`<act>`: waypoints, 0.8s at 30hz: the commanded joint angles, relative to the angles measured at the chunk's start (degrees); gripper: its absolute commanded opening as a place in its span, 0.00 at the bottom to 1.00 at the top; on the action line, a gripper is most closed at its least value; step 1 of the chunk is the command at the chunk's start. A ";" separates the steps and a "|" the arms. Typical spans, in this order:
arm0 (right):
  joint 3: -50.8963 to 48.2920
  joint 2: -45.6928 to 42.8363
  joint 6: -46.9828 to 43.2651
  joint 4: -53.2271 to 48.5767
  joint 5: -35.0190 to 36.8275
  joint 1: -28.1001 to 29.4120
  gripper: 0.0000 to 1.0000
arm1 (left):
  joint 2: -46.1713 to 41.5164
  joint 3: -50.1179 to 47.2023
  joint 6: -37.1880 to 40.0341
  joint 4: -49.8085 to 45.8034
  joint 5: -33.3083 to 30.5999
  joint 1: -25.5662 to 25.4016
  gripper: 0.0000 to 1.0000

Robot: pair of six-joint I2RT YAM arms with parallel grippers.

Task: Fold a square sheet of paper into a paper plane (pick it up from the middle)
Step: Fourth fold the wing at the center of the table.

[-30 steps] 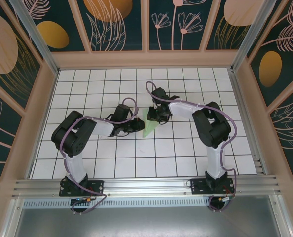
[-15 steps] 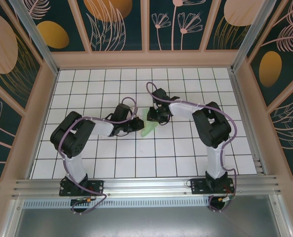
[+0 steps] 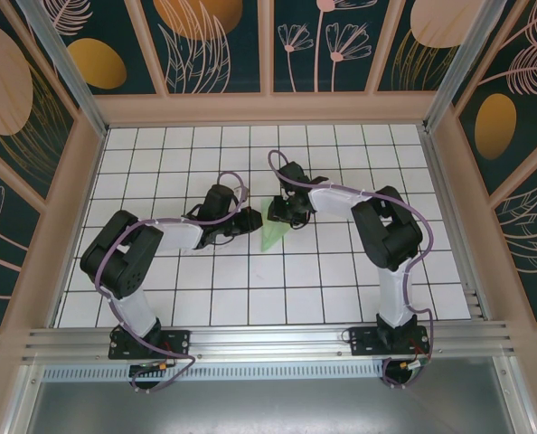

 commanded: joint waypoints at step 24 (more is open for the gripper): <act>0.30 9.86 0.08 -6.25 5.02 1.56 0.50 | 6.06 0.41 -0.31 3.86 7.31 0.25 0.07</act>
